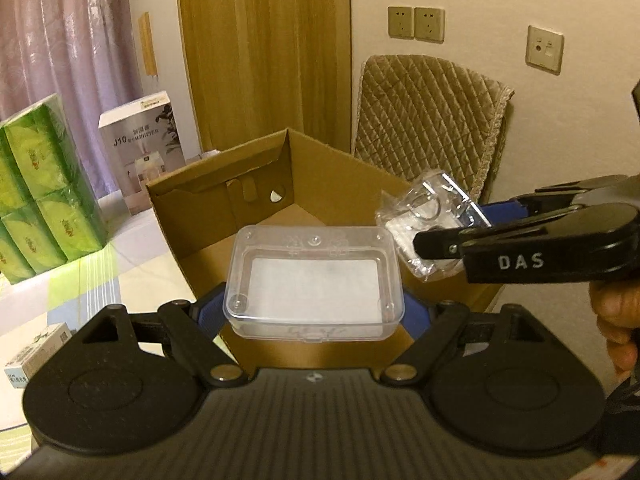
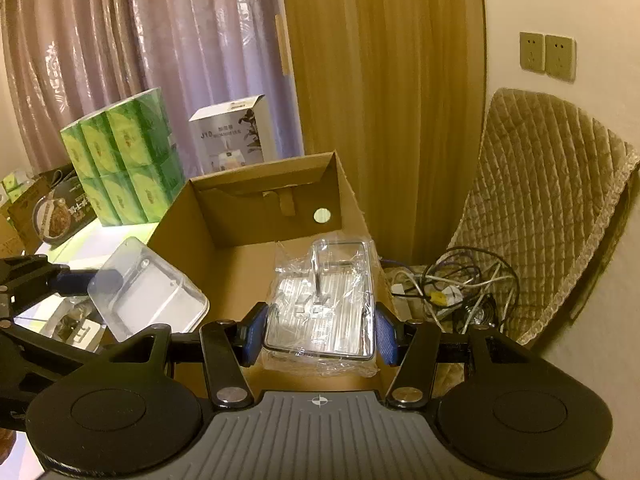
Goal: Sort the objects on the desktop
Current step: 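Carry the wrapped rack with the right tool and the clear box with the left tool into the cardboard box, then open both tools to drop the rack and clear box into the cardboard box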
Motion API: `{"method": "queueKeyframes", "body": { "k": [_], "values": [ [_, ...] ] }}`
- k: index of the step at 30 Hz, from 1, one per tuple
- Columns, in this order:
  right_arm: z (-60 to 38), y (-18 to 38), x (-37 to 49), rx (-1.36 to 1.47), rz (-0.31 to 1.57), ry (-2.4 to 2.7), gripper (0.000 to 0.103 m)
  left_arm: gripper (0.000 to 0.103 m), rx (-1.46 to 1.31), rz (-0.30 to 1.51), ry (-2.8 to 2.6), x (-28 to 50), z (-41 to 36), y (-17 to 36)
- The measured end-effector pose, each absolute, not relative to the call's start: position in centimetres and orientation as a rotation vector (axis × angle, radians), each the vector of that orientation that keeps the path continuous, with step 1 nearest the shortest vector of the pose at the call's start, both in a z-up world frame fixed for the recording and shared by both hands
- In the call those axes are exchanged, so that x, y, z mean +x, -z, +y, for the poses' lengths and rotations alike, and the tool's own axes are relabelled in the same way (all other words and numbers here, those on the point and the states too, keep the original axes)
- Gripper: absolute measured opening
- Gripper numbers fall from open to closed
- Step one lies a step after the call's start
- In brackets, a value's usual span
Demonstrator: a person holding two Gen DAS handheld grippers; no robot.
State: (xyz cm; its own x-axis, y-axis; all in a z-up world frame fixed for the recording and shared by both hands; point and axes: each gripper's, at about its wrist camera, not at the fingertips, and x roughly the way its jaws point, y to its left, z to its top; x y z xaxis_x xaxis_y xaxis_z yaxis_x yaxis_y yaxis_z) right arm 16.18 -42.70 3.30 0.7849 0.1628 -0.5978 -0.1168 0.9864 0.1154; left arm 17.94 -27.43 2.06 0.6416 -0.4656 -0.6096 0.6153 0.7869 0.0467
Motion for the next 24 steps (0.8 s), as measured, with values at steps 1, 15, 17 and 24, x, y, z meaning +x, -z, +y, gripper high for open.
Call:
{"method": "queueKeyframes", "body": {
  "k": [1, 15, 17, 24],
  "values": [
    [-42.7, -3.3, 16.2, 0.073, 0.652, -0.15, 0.052, 0.085, 0.26, 0.619, 0.619, 18.0, -27.4, -2.0],
    [-42.2, -3.2, 15.9, 0.067, 0.659, -0.163, 0.052, 0.092, 0.22, 0.567, 0.57, 16.8, -24.1, -3.3],
    [-42.0, -3.2, 15.9, 0.065, 0.659, -0.165, 0.052, 0.092, 0.21, 0.567, 0.565, 16.5, -23.8, -3.4],
    [-42.1, -3.5, 16.1, 0.087, 0.635, -0.17, 0.059, 0.092, 0.195, 0.575, 0.551, 15.7, -22.8, -3.4]
  ]
}}
